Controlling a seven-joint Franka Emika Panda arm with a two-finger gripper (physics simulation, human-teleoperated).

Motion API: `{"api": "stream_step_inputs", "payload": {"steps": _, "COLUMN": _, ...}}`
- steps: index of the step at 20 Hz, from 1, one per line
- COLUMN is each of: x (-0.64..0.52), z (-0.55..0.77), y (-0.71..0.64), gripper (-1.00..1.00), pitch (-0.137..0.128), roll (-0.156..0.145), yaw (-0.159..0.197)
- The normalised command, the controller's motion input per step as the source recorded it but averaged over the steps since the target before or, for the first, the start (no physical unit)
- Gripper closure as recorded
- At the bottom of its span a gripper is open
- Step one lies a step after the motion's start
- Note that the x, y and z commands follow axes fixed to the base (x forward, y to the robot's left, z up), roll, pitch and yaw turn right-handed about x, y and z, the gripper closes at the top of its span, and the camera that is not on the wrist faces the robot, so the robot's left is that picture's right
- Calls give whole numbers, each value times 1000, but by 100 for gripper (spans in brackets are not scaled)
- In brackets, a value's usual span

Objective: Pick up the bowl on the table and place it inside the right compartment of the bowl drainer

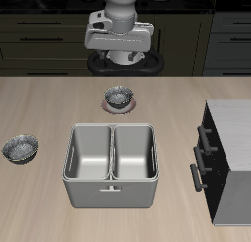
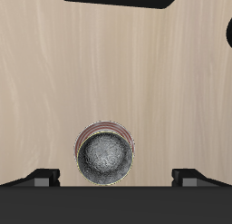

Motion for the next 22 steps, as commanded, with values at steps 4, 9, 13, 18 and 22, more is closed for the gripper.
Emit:
{"api": "stream_step_inputs", "payload": {"steps": 4, "x": 117, "z": 69, "y": -456, "gripper": -100, "pitch": 0, "roll": 11, "yaw": -16}}
{"api": "stream_step_inputs", "payload": {"steps": 9, "x": 177, "z": 71, "y": -637, "gripper": -100, "pitch": -24, "roll": 36, "yaw": -57}}
{"api": "stream_step_inputs", "payload": {"steps": 13, "x": 128, "z": 7, "y": -568, "gripper": -100, "pitch": -11, "roll": -2, "yaw": -16}}
{"api": "stream_step_inputs", "payload": {"steps": 18, "x": 194, "z": -47, "y": -624, "gripper": -100, "pitch": 5, "roll": -41, "yaw": 6}}
{"api": "stream_step_inputs", "payload": {"steps": 22, "x": 157, "z": 23, "y": -520, "gripper": -100, "pitch": 9, "roll": 10, "yaw": -45}}
